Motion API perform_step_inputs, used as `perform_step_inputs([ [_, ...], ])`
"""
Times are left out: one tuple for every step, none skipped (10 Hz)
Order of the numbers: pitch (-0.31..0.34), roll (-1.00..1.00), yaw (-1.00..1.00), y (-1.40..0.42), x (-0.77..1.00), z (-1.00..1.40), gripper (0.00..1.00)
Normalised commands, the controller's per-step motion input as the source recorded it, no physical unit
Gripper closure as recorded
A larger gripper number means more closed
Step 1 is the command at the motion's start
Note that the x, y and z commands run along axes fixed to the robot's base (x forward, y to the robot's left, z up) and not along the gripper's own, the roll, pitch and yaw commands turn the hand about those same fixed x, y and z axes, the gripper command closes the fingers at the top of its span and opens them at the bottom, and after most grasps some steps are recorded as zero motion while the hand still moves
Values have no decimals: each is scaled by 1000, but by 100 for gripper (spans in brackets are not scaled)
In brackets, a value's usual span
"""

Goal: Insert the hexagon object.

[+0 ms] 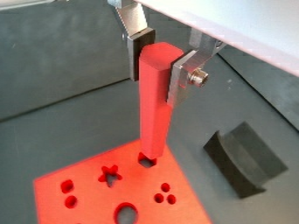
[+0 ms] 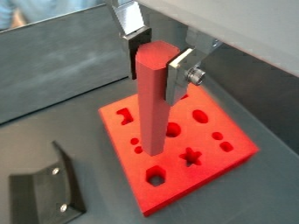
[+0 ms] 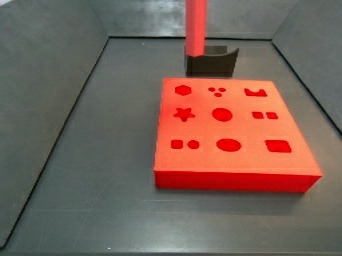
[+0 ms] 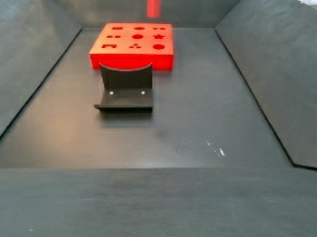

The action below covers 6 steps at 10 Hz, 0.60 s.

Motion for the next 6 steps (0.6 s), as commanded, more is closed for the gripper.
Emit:
perform_step_inputs([
  [0,-123,283,309,0,-629,100],
  [0,-66,217,217,0,-654,100],
  [0,-69,151,206,0,-666,100],
  [-11,-154,6,86,-37,-606,100],
  [-76,-160,120,0,-54,-463,100],
  [-120,-131,146,-83,-77,-309,100],
])
